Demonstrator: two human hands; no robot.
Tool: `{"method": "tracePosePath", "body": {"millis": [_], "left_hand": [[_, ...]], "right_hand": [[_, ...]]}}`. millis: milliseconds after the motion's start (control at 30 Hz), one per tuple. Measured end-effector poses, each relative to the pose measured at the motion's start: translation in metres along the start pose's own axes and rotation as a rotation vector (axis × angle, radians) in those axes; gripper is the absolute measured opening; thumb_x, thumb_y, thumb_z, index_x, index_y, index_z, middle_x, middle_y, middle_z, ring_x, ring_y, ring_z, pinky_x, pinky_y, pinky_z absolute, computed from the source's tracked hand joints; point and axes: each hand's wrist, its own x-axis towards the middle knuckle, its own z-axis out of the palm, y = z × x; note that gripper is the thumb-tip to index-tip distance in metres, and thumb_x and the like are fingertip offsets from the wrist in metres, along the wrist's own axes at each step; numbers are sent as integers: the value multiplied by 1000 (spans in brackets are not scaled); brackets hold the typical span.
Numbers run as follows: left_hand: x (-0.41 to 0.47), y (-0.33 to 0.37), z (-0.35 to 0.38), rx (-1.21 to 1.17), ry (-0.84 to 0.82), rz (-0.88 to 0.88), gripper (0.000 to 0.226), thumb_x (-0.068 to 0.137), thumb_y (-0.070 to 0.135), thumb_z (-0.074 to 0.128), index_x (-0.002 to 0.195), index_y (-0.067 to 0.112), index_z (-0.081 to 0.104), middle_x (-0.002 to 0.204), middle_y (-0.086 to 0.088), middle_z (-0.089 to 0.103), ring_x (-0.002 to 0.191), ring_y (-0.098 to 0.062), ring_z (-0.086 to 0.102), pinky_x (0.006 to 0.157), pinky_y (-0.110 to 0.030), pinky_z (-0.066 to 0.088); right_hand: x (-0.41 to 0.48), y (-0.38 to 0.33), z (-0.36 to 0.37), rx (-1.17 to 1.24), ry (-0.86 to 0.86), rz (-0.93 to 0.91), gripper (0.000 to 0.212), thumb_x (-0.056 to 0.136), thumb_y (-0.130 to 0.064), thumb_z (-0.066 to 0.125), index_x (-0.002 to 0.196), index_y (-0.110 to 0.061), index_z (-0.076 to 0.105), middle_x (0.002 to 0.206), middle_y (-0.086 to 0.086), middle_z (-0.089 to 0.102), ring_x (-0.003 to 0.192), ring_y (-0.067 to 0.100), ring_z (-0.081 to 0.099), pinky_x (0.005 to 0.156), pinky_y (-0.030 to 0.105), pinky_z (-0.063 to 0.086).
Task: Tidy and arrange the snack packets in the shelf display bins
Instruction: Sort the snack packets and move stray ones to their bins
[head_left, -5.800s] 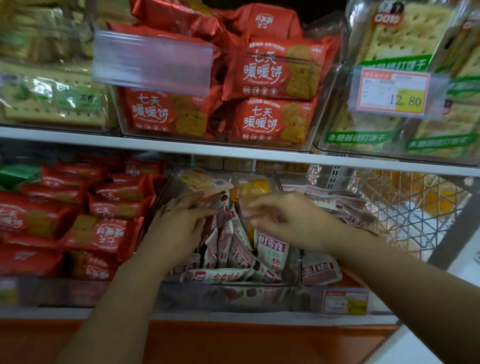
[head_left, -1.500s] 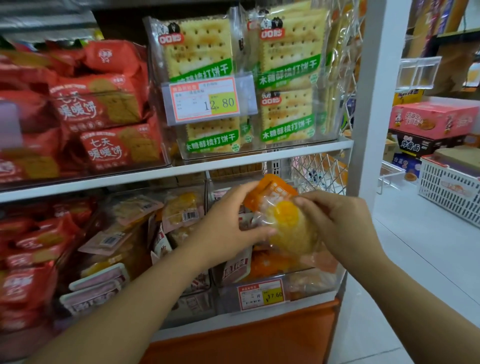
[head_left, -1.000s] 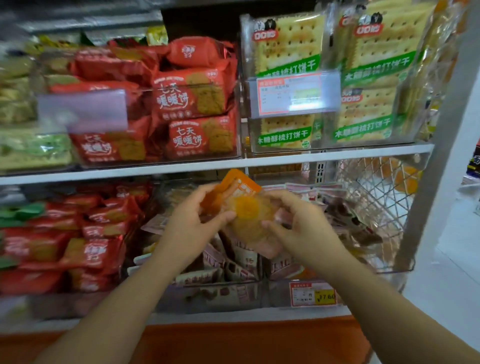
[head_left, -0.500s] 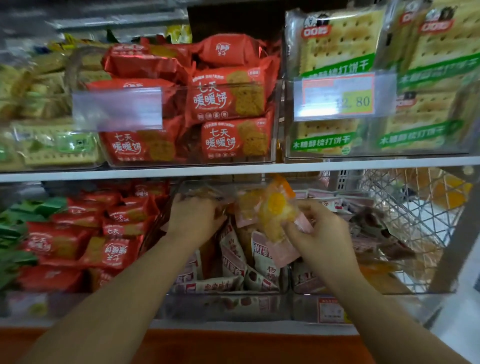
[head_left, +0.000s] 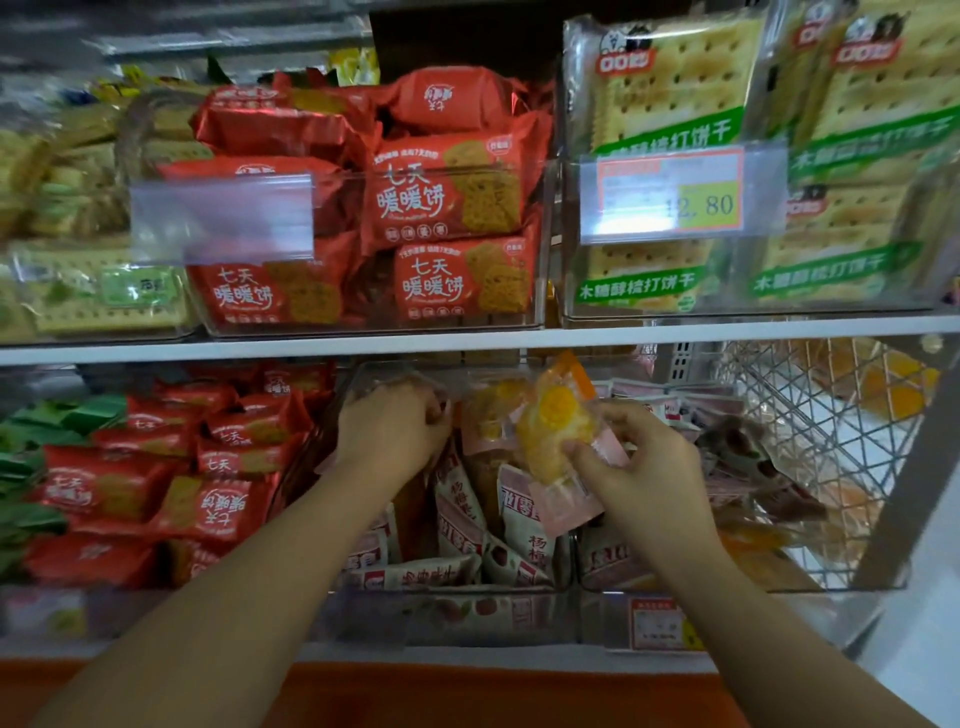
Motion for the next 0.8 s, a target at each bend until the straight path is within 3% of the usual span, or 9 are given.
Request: {"method": "tracePosePath", "body": {"millis": [67,200,333,400,500,600,733,800], "left_hand": [[-10,-6,-15,-234,28,-41,19,88,39,58,78,23,64,76,7,61,77,-16,61,65,-26,43],[-36,-24,-40,-612,60,-181,16,90,23,60,78,13,63,69,5,61,65,-10,56,54,-22,37],[-70,-43,-48,-864,204,-400,29,92,30,55,72,10,61,68,-7,61,63,-17,53,59,-31,42],[-83,-52,-47,-980,280,-498,32,94,35,52,71,13,58,67,-7,59,63,-22,55,63,-37,46],[-91,-60,-49,-1159,318,-589,36,95,39,50,78,8,57,77,-18,64,72,-37,64,70,-48,54],[-94,-65,-51,-1224,319,-598,38,96,38,49,83,2,54,75,-10,65,68,-26,66,67,-43,55],[-95,-79,-47,-1169,386,-575,32,95,39,49,72,17,55,75,-10,66,71,-31,67,65,-49,56],[-95,-85,-46,-1168,405,-590,32,94,39,49,74,14,54,77,-13,66,73,-33,67,64,-48,55]], "right_hand": [[0,0,-1,1,-10,11,39,82,-30,68,119,-24,59,99,-9,59,61,-6,46,53,5,35],[-1,-1,0,21,-19,26,38,81,-28,70,117,-21,61,104,-5,62,76,-3,49,58,3,33],[-9,-10,1,52,-33,15,37,82,-26,70,117,-18,61,97,-9,57,93,5,51,67,10,36],[-11,-16,5,79,-40,10,37,83,-26,69,118,-17,60,100,-11,55,100,5,47,81,19,36],[-7,-31,23,94,-45,-16,39,84,-27,67,119,-12,59,111,-5,59,105,7,49,85,21,34],[6,-52,53,97,-71,-14,36,86,-27,65,117,-9,60,103,-3,60,97,11,54,77,20,37],[33,-80,102,220,-89,105,21,86,-24,65,99,-7,64,90,3,63,89,20,60,73,24,41],[46,-85,124,231,-104,178,24,85,-25,66,97,-5,66,94,7,65,92,21,60,75,25,42]]}}
